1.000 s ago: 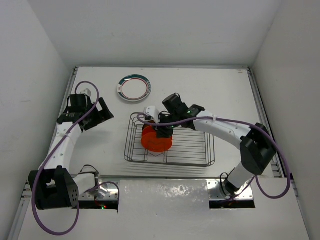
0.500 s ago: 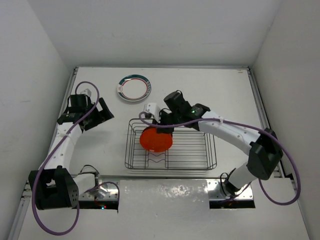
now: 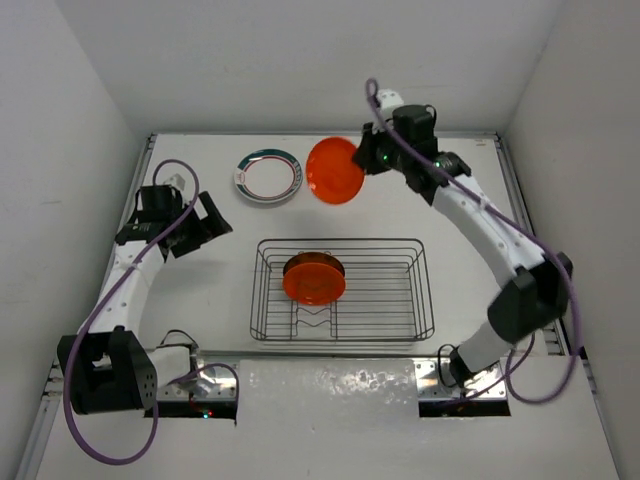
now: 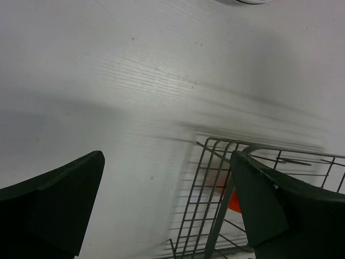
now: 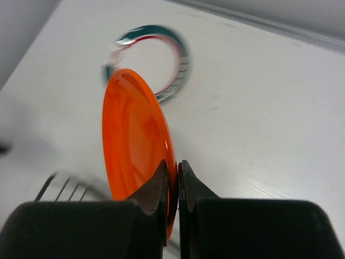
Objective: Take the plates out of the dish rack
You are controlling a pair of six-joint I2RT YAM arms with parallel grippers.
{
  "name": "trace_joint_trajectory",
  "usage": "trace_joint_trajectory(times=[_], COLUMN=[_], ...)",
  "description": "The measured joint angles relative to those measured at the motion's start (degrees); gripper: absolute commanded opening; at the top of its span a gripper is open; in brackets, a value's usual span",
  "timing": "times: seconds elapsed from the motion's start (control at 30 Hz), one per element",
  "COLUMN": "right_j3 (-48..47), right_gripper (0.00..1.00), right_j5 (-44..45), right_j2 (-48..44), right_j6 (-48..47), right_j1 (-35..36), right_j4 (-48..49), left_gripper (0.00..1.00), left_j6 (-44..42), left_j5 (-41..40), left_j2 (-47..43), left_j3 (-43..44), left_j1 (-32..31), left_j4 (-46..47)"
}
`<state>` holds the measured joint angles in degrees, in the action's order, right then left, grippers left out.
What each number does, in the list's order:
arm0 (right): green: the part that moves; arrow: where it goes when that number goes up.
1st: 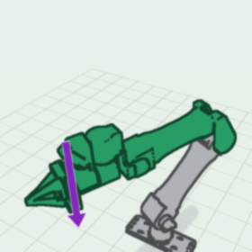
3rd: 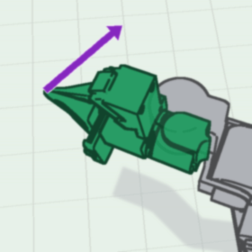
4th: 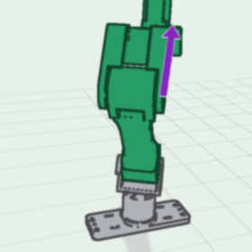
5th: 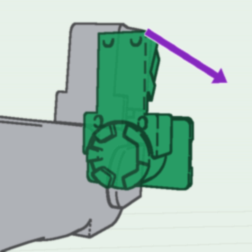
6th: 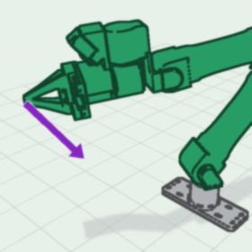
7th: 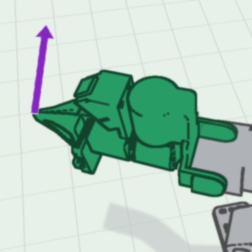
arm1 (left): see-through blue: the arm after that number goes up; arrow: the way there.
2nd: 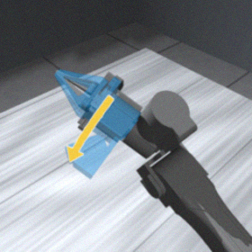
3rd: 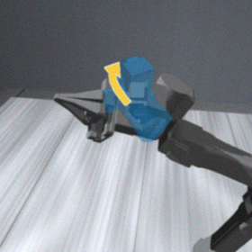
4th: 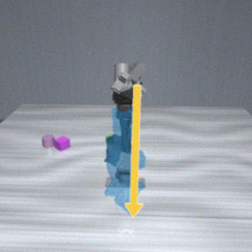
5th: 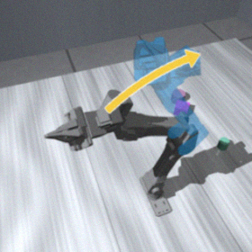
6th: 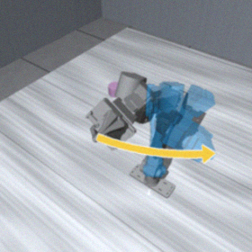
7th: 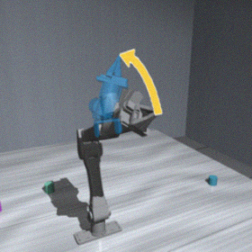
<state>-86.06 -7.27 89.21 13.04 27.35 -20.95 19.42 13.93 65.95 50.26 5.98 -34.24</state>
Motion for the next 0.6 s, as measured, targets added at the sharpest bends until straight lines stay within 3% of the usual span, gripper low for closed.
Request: trace_joint_trajectory(times=[0.17,0.37,0.4,0.43,0.5,0.53,0.6], right_j3=[-1.31,-13.66,-15.32,-16.7,-18.73,-19.67,-21.16], right_gripper=[0.0,0.02,0.11,0.54,0.86,0.96,0.99], right_j5=[1.77,1.97,1.11,0.76,0.68,0.7,1.2], right_j2=[18.97,41.29,43.01,44.06,44.98,45.18,45.16], right_j6=[17.27,25.53,26.45,27.34,28.2,28.3,27.12], right_j1=[-12.92,-17.33,-17.64,-17.86,-18.08,-18.18,-18.18], right_j4=[9.38,8.17,8.2,8.35,7.76,7.28,6.16], left_gripper=[1.0,1.0,1.0,1.0,1.0,1.0,1.0], left_j6=[0.66,0.63,0.63,0.61,0.61,0.59,0.5], left_j5=[0.92,1.4,1.51,1.62,1.68,1.73,1.68], left_j2=[1.33,1.4,1.38,1.33,1.25,1.22,1.22], left_j3=[4.98,12.68,13.42,13.97,14.71,14.93,15.41], left_j1=[-3.08,-7.98,-8.63,-9.16,-9.92,-10.19,-10.34], left_j4=[-0.59,-1.66,-2.03,-2.45,-3.15,-3.58,-4.68])
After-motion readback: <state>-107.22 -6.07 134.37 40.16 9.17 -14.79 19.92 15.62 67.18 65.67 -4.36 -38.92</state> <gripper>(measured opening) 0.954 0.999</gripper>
